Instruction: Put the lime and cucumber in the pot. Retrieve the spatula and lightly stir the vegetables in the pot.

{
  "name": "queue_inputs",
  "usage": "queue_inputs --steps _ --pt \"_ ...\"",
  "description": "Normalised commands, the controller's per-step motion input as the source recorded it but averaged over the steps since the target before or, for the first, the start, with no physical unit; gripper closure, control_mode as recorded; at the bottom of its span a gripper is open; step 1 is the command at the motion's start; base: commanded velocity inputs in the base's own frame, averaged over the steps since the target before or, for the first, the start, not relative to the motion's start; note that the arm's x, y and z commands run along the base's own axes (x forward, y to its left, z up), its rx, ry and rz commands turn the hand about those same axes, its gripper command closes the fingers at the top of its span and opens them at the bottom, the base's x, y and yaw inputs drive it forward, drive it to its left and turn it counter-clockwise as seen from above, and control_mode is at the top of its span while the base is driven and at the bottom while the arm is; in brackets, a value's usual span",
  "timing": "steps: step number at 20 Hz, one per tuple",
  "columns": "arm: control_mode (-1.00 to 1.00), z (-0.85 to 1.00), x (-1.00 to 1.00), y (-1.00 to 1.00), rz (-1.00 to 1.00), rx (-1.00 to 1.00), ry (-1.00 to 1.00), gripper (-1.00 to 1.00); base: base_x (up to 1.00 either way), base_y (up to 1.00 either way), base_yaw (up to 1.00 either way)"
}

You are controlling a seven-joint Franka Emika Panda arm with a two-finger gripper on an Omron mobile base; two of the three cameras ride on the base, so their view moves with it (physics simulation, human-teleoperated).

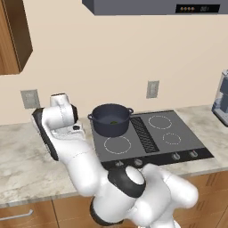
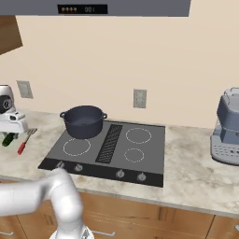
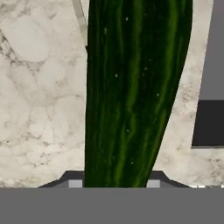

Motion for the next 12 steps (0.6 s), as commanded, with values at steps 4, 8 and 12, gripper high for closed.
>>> queue_inputs --steps 4,8,12 --pt "-1.00 0.80 0.76 -0.81 0.00 0.00 -0.20 1.00 0.00 0.00 0.00" --pt "-1.00 0.31 1.00 -0.89 -0.04 0.01 -0.19 1.00 0.00 0.00 0.00" --pt "-1.00 0.41 0.88 -0.76 -0.12 0.12 -0.34 1.00 0.00 0.00 0.00"
